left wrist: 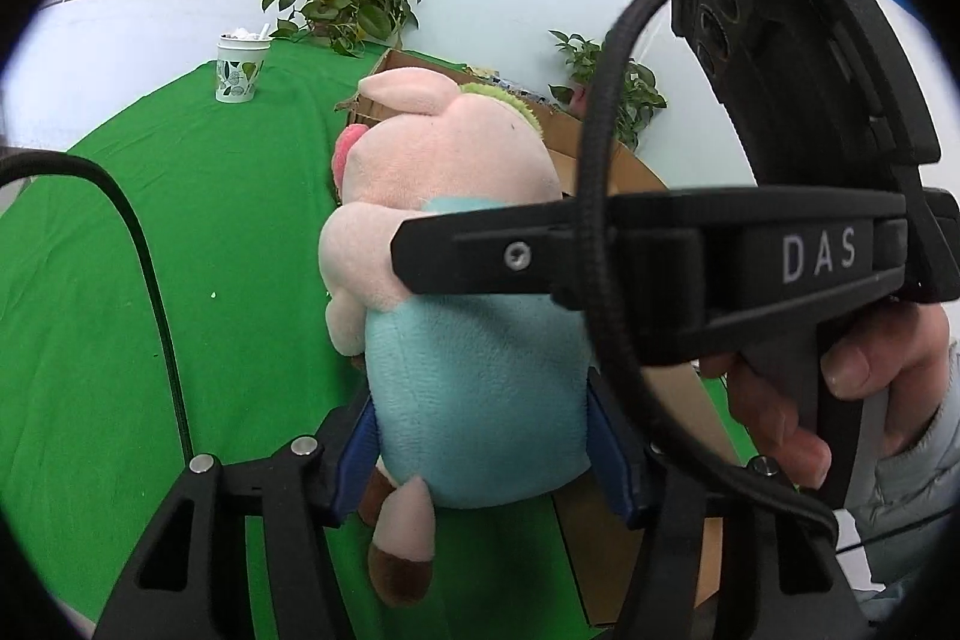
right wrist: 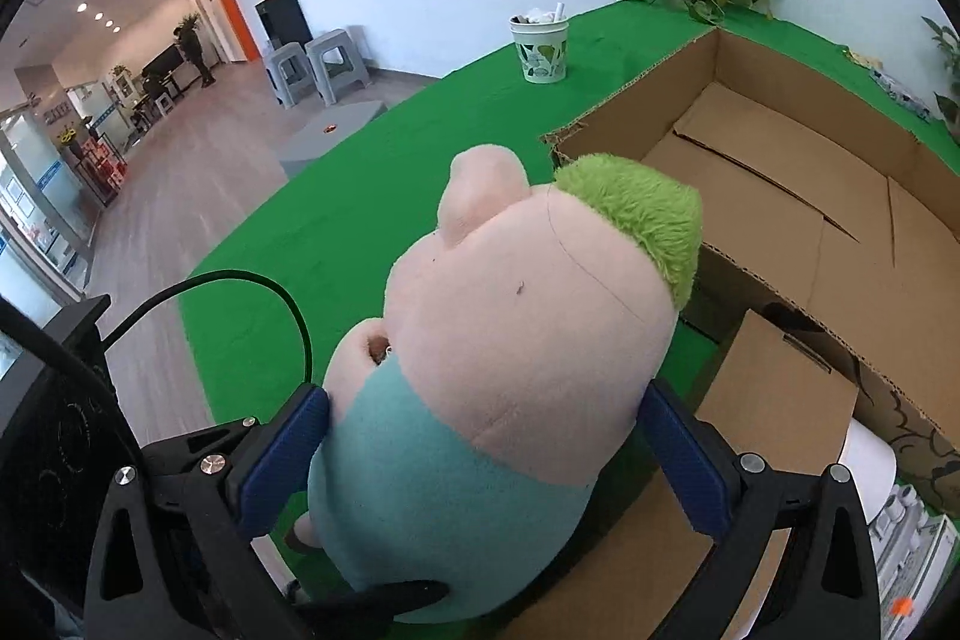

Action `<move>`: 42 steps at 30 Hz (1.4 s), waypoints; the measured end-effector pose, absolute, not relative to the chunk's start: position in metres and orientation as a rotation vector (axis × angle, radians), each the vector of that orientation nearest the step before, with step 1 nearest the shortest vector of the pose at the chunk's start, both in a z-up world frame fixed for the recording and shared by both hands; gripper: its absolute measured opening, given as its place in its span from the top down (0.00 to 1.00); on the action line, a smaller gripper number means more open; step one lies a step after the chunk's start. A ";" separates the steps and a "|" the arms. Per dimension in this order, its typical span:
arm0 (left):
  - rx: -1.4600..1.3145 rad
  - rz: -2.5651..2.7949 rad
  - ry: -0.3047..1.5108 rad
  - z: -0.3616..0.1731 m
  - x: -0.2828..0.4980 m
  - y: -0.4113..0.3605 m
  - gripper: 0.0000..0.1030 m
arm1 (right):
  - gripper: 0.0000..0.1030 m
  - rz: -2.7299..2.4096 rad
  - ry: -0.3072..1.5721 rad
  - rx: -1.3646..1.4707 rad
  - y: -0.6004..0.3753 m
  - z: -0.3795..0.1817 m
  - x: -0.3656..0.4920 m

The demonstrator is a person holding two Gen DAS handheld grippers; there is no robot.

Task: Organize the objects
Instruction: 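Lift the plush pig with the left gripper and carry it over the open box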

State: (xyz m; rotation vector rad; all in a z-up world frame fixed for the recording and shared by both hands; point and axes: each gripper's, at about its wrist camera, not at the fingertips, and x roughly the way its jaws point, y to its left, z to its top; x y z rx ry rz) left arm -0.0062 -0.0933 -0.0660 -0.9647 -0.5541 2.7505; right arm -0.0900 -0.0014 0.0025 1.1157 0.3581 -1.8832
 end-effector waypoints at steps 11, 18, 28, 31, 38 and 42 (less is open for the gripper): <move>-0.972 2.818 -0.417 -0.050 -0.002 -0.077 0.44 | 0.11 -1.982 0.291 1.107 0.004 -0.007 -0.077; -0.843 2.876 -0.249 0.000 0.002 -0.054 0.45 | 0.14 -2.072 0.186 0.931 0.033 0.038 -0.064; -0.631 2.862 -0.036 0.086 -0.029 -0.009 0.45 | 0.15 -2.231 0.059 0.716 0.108 0.142 -0.075; -0.585 2.844 -0.013 0.104 -0.041 -0.003 0.45 | 0.15 -2.273 0.051 0.680 0.123 0.166 -0.084; -0.550 2.815 -0.025 0.133 -0.082 0.002 0.45 | 0.16 -2.321 0.062 0.662 0.139 0.214 -0.115; -0.555 2.808 -0.030 0.144 -0.108 -0.007 0.45 | 0.17 -2.324 0.076 0.666 0.116 0.242 -0.170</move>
